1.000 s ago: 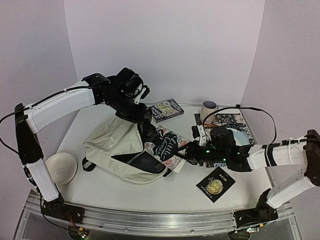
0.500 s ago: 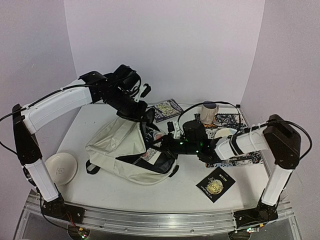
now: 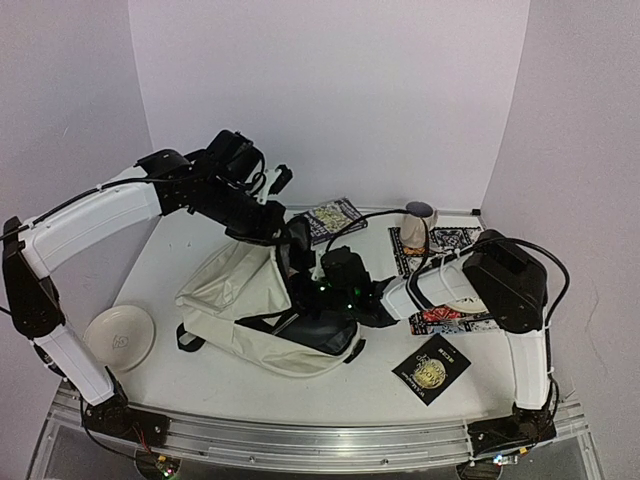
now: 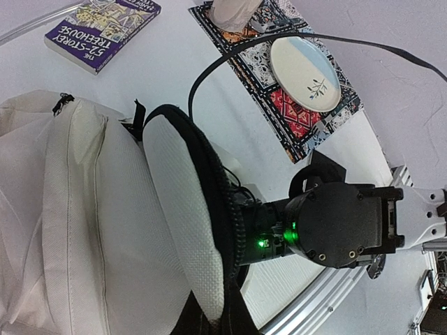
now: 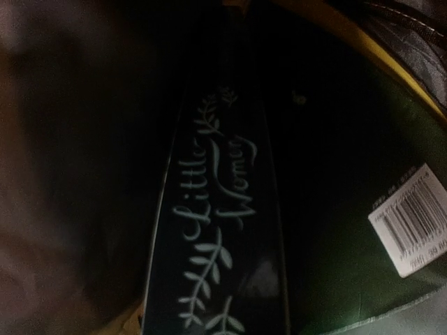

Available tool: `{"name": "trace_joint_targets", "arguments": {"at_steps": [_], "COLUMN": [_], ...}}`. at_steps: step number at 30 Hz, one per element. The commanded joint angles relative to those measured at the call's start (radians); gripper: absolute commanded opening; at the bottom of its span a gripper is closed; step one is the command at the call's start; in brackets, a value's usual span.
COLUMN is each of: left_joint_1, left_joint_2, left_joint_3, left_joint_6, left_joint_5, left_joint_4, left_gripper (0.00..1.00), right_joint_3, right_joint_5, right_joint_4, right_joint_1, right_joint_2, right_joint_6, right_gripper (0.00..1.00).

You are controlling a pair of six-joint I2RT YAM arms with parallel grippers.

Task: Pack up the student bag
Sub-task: Place the book in the largest pocket of the bag, then place the largest pocket of the bag in the student bag, then move the student bag to the center of the board.

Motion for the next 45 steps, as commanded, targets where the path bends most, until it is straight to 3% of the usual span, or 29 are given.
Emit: {"name": "trace_joint_targets", "arguments": {"at_steps": [1, 6, 12, 23, 30, 35, 40, 45], "left_joint_1": [-0.009, -0.008, -0.007, -0.002, -0.002, -0.002, -0.002, -0.002], "left_joint_2": [-0.098, -0.108, -0.124, -0.132, -0.156, -0.165, -0.16, -0.109], "left_joint_3": [-0.021, -0.054, -0.095, -0.141, -0.202, -0.231, -0.244, -0.268], "left_joint_6": [-0.019, -0.027, -0.029, -0.03, -0.029, -0.026, -0.025, -0.031], "left_joint_5": [0.018, -0.026, -0.06, -0.048, -0.003, 0.019, 0.027, -0.025], "left_joint_4": [0.141, 0.159, 0.167, 0.187, 0.207, 0.237, 0.265, 0.275], "left_gripper": [0.0, 0.0, 0.0, 0.0, 0.11, 0.33, 0.53, 0.67], "right_joint_3": [0.076, 0.098, 0.035, -0.097, -0.172, -0.23, -0.296, -0.319], "right_joint_5": [0.13, 0.158, 0.15, 0.136, 0.24, 0.377, 0.41, 0.45], "right_joint_4": [0.047, -0.02, -0.106, -0.277, -0.495, -0.648, -0.712, -0.739], "right_joint_1": [0.021, 0.035, 0.041, 0.043, 0.035, -0.009, -0.101, -0.163], "right_joint_2": [0.024, 0.04, -0.053, -0.252, -0.437, -0.568, -0.663, -0.644], "right_joint_6": [0.022, -0.004, -0.094, -0.273, -0.466, -0.563, -0.611, -0.649], "right_gripper": [0.04, 0.28, 0.57, 0.85, 0.91, 0.93, 0.92, 0.86]}}
